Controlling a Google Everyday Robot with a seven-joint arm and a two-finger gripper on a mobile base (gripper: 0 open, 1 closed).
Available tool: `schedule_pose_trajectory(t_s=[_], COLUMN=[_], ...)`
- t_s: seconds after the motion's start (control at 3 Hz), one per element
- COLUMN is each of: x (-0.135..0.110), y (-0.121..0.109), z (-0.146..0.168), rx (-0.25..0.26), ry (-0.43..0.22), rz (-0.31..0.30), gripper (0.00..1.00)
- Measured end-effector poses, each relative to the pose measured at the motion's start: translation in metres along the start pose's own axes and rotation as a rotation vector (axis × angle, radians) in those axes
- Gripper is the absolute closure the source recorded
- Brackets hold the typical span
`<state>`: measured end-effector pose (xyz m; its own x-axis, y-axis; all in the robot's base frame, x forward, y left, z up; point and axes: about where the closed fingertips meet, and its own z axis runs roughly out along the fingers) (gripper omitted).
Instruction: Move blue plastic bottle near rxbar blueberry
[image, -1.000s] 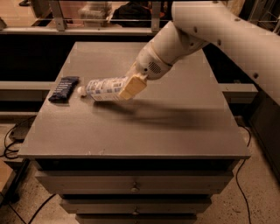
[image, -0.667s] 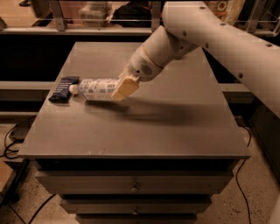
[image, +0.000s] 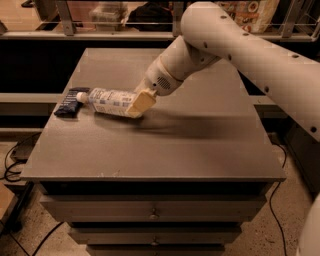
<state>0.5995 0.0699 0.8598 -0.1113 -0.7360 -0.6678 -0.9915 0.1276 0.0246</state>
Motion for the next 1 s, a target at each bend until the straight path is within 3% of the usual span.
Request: schedule_pose_trajectory(t_s=[0.33,0.67,1.0], x=[0.0062,0.0051,0.0051], y=[-0.0031,-0.0022,-0.0022], z=[0.0010,-0.0005,-0.0004], rx=[0.016,0.020,0.020], ry=[0.009,0.003,0.003], rz=[0.014,0.005,0.005], gripper=[0.15,0.00,0.00])
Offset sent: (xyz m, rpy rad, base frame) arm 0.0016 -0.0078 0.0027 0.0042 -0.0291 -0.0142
